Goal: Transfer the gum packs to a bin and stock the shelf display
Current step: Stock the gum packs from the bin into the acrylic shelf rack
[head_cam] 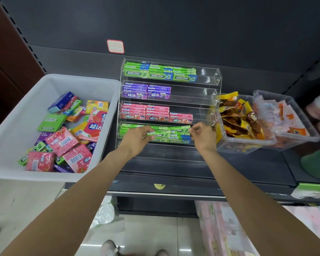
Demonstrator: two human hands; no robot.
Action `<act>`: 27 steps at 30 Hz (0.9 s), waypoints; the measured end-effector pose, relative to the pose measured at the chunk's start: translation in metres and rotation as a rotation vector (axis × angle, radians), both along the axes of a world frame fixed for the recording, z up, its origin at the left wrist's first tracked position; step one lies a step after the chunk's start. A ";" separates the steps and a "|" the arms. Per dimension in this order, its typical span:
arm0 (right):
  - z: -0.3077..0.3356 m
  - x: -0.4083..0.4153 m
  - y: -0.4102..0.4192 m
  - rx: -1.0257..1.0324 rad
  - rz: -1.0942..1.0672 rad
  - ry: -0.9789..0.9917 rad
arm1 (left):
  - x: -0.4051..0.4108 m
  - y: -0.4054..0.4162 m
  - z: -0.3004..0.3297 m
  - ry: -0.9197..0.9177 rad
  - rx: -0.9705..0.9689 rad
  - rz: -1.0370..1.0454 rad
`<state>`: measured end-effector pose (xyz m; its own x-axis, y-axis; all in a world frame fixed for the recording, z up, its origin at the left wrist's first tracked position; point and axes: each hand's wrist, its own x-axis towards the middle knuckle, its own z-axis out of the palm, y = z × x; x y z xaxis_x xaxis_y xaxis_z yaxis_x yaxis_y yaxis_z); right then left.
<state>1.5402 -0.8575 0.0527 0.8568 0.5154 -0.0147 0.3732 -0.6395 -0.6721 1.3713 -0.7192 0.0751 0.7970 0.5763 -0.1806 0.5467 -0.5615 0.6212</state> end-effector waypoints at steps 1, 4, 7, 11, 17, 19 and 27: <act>0.000 0.000 0.001 -0.003 -0.009 -0.007 | 0.000 0.000 0.000 0.000 0.001 -0.001; -0.001 0.000 0.003 0.009 -0.035 -0.007 | 0.000 0.000 -0.001 -0.005 -0.004 -0.007; -0.003 -0.003 0.002 0.004 -0.047 -0.048 | -0.001 0.001 -0.002 -0.018 -0.021 -0.008; -0.003 -0.003 0.000 -0.027 -0.009 -0.086 | -0.001 0.002 -0.002 -0.012 -0.016 -0.017; 0.003 -0.007 -0.005 -0.031 0.060 -0.116 | -0.001 0.003 -0.003 -0.007 -0.016 -0.024; 0.000 -0.012 -0.008 -0.022 0.103 -0.163 | 0.000 0.003 -0.002 -0.009 -0.014 -0.026; -0.003 -0.024 -0.017 -0.240 0.252 -0.251 | 0.001 0.002 -0.003 0.000 -0.009 -0.020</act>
